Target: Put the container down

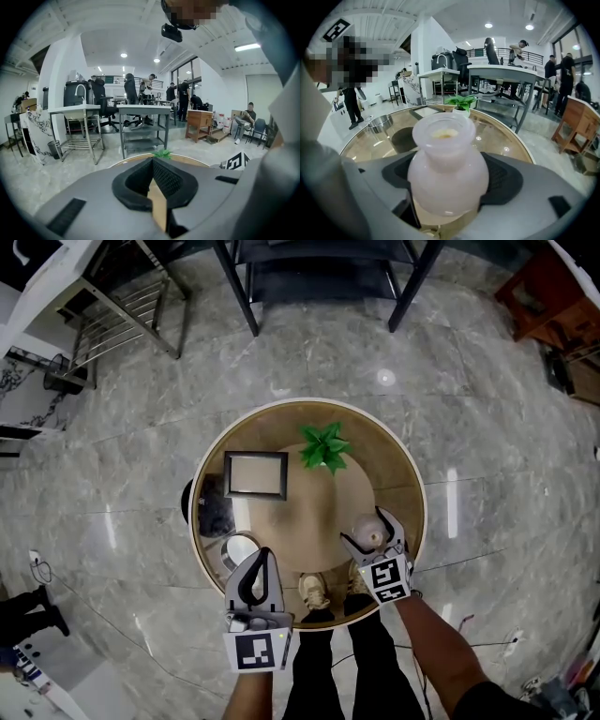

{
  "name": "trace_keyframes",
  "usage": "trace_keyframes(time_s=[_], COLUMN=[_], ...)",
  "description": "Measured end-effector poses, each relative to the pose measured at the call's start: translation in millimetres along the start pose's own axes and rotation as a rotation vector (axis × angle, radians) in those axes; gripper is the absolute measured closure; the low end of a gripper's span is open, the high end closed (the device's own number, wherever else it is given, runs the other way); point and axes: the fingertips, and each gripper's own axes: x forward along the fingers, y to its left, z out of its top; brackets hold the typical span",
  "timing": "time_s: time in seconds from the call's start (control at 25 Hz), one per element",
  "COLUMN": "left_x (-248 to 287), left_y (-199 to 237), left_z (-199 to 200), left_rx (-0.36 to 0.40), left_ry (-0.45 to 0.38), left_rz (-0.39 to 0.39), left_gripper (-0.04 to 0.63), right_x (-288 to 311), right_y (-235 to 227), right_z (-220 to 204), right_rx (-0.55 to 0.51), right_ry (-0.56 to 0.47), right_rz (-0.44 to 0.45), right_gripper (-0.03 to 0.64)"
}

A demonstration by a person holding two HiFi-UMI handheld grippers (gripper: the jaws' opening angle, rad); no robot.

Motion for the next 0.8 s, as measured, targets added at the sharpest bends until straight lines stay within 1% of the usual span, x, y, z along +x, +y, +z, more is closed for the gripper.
trace_keyframes(time_s=[0.24,0.52,0.6,0.64,0.72,0.8], left_x=[-11,-18,-20,-21,-25,-31], left_y=[-2,-3,-4,-5,-8,-9], left_z=[-5,-10,-5,-1,9,23], left_rx=[-0.006,-0.018,-0.022,-0.023,-0.014,-0.006], left_ry=[0.021,0.036,0.035,0.032,0.025,0.022], left_rz=[0.006,0.018,0.017,0.015,0.006,-0.002], left_gripper=[0.601,0.601,0.601,0.601,0.601,0.601], right_x=[7,10,8,4,-11,-31], right_y=[6,7,10,11,10,7], right_z=[-15,-17,-17,-15,-6,7], right_rx=[0.017,0.002,0.010,0.011,0.008,0.002], right_ry=[0.041,0.038,0.043,0.044,0.040,0.023], right_rz=[0.011,0.021,0.041,0.050,0.054,0.050], right_gripper=[0.212,0.212,0.208,0.193,0.173,0.173])
